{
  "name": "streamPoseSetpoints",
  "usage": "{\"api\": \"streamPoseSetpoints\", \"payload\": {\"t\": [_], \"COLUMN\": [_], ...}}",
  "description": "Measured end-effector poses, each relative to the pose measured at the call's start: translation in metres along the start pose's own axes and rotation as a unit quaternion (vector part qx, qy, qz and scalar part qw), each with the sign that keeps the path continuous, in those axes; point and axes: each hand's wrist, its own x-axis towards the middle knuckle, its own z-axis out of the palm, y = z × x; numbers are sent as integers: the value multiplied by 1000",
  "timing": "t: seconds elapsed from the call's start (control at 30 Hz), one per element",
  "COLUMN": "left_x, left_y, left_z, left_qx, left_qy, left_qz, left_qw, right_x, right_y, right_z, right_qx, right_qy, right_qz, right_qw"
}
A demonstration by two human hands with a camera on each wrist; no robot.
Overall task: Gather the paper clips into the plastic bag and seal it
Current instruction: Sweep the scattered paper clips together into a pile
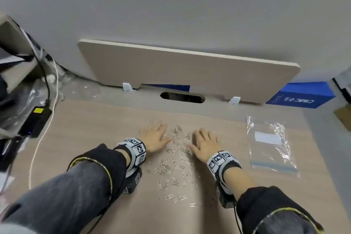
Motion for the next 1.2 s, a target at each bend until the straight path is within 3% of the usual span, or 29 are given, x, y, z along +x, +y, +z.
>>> {"api": "streamPoseSetpoints", "payload": {"t": [0.3, 0.5, 0.93, 1.2], "left_x": [35, 44, 7, -4], "left_y": [-17, -23, -14, -13], "left_z": [33, 36, 34, 32], "left_qx": [18, -16, -13, -40], "left_qy": [53, 57, 0, -16], "left_qz": [30, 65, 109, 96], "left_qw": [998, 996, 994, 994], "right_x": [62, 78, 42, 46], "right_y": [-23, -46, -54, -73], "right_z": [12, 11, 27, 11], "right_qx": [10, -5, -33, -47], "right_qy": [57, 10, -16, -49], "right_qz": [-41, -76, -105, -51], "right_qw": [997, 997, 994, 996]}}
